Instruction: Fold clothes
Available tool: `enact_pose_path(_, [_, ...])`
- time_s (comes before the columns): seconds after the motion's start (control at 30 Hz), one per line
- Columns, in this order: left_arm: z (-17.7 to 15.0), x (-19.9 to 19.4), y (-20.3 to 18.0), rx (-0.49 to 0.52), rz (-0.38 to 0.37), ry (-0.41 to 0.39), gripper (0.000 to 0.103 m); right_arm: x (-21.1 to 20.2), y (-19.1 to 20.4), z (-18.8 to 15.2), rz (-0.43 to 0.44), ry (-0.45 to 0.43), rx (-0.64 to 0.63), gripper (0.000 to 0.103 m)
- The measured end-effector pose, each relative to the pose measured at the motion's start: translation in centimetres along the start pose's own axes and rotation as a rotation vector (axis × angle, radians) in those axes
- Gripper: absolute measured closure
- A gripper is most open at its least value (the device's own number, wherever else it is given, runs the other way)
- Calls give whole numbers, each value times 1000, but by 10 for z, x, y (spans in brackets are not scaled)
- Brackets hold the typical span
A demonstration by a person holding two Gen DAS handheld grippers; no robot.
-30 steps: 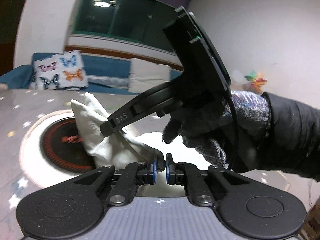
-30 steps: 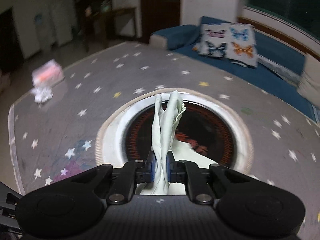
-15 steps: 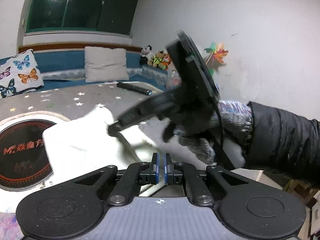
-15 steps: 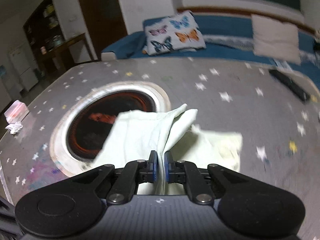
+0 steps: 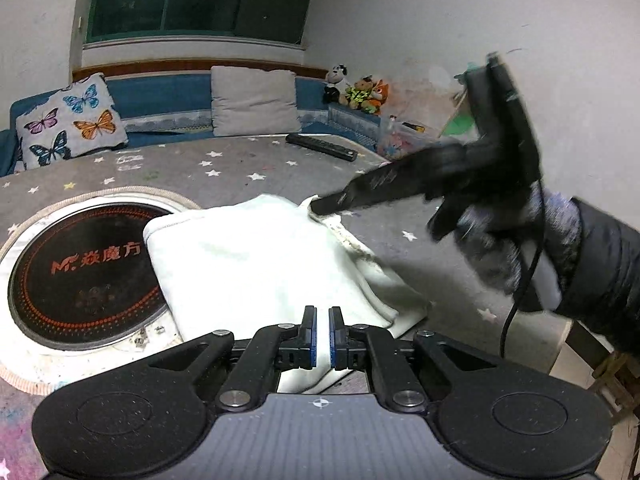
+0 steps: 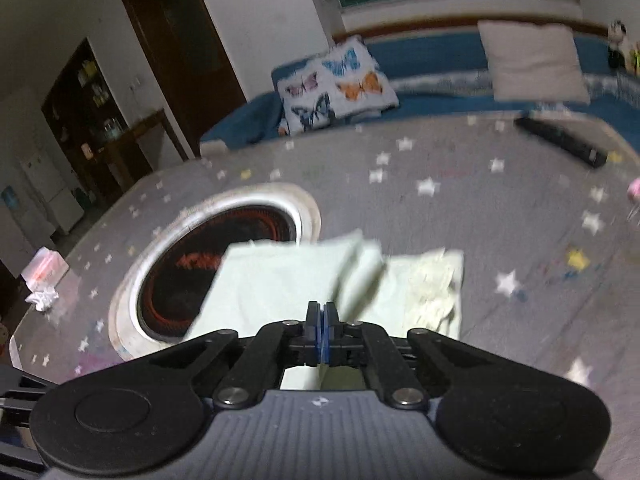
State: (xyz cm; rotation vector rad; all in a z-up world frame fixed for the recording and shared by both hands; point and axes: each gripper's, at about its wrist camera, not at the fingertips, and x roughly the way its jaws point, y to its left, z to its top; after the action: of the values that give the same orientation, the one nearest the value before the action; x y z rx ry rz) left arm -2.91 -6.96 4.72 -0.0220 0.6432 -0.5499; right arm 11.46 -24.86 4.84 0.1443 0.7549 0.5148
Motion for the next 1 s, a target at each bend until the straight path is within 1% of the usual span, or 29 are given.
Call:
enact_pose_path(0.1, [-1, 7, -1, 7, -6, 8, 95, -20, -6, 5, -50, -45, -6, 103])
enact_pose_path(0.17, [-2, 13, -1, 7, -5, 22, 95, -25, -19, 4, -71, -47, 26, 103])
enact_pose_path(0.27, [-4, 17, -3, 12, -7, 39, 94, -17, -32, -3, -23, -25, 85, 97])
enact_pose_path(0.33, [-5, 18, -4, 17, 3, 46, 85, -11, -34, -8, 15, -18, 110, 92])
enact_pose_path(0.37, [-5, 19, -4, 18, 9, 48, 82, -7, -33, -9, 39, -16, 122, 81])
enact_pose_path(0.4, [-5, 19, -3, 18, 17, 49, 77, -3, -32, -9, 58, -16, 129, 66])
enact_pose_path(0.43, [-5, 20, -3, 19, 23, 49, 76, 0, -31, -9, 73, -17, 129, 62])
enact_pose_path(0.5, [-6, 21, -2, 16, 28, 51, 76, 12, -28, -7, 106, -9, 129, 60])
enact_pose_path(0.57, [-6, 20, -1, 14, 38, 50, 75, 27, -24, -7, 101, 21, 135, 60])
enact_pose_path(0.67, [-7, 19, 3, 8, 56, 44, 70, 44, -20, -13, 92, 64, 143, 60])
enact_pose_path(0.73, [-7, 21, 7, -1, 71, 44, 68, 48, -16, -17, 104, 72, 147, 65])
enact_pose_path(0.77, [-6, 21, 9, -5, 79, 45, 68, 49, -15, -19, 108, 74, 148, 72])
enact_pose_path(0.8, [-6, 23, 11, -9, 88, 46, 66, 48, -13, -21, 108, 71, 148, 84])
enact_pose_path(0.87, [-4, 23, 14, -17, 99, 43, 65, 46, -11, -21, 108, 61, 150, 94])
enact_pose_path(0.9, [-3, 22, 15, -19, 101, 39, 65, 43, -10, -20, 106, 53, 149, 96])
enact_pose_path(1.0, [-2, 19, 17, -21, 104, 28, 64, 27, -8, -16, 101, 15, 142, 98])
